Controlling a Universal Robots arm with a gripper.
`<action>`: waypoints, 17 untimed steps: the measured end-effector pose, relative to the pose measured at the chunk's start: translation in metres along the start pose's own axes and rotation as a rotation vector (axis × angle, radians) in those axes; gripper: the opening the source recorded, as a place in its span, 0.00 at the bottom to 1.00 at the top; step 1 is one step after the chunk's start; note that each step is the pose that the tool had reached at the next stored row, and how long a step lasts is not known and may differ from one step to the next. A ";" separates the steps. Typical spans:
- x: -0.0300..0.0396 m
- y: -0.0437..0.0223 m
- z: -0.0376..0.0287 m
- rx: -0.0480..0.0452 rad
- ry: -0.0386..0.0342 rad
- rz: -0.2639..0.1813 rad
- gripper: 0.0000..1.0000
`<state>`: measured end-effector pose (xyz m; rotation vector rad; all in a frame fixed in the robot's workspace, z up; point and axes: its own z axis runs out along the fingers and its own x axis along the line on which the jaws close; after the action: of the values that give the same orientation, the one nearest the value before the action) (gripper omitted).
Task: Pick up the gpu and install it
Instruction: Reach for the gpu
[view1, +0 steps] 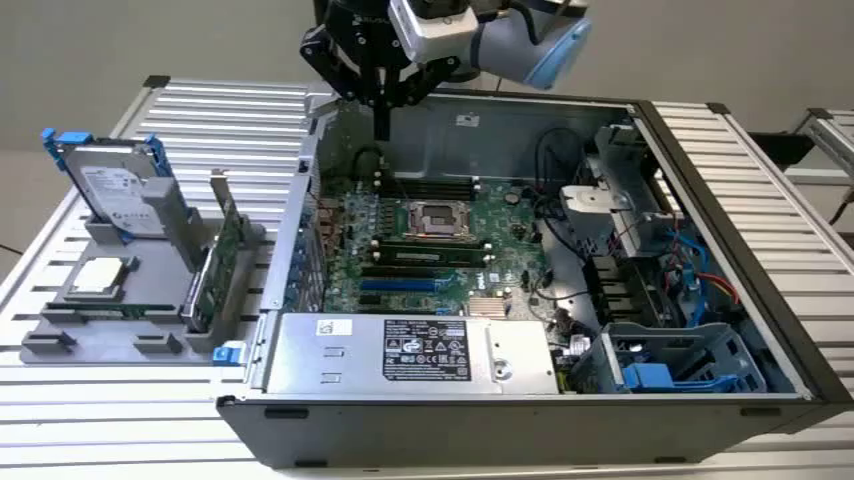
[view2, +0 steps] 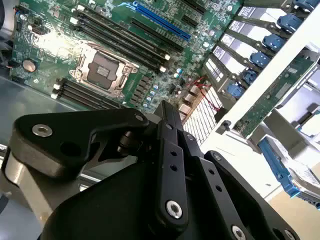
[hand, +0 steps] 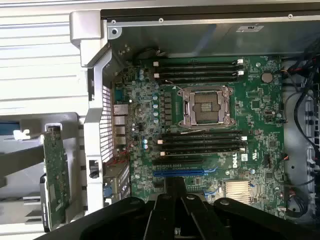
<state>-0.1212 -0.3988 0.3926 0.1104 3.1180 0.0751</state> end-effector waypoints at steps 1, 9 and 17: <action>0.0000 0.0000 0.0000 0.0000 0.0000 0.000 0.00; 0.0000 0.0000 -0.0001 0.0048 -0.0003 0.000 0.00; 0.0051 -0.0004 -0.0002 0.0069 -0.0005 0.000 0.00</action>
<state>-0.1263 -0.3988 0.3927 0.1103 3.1180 0.0642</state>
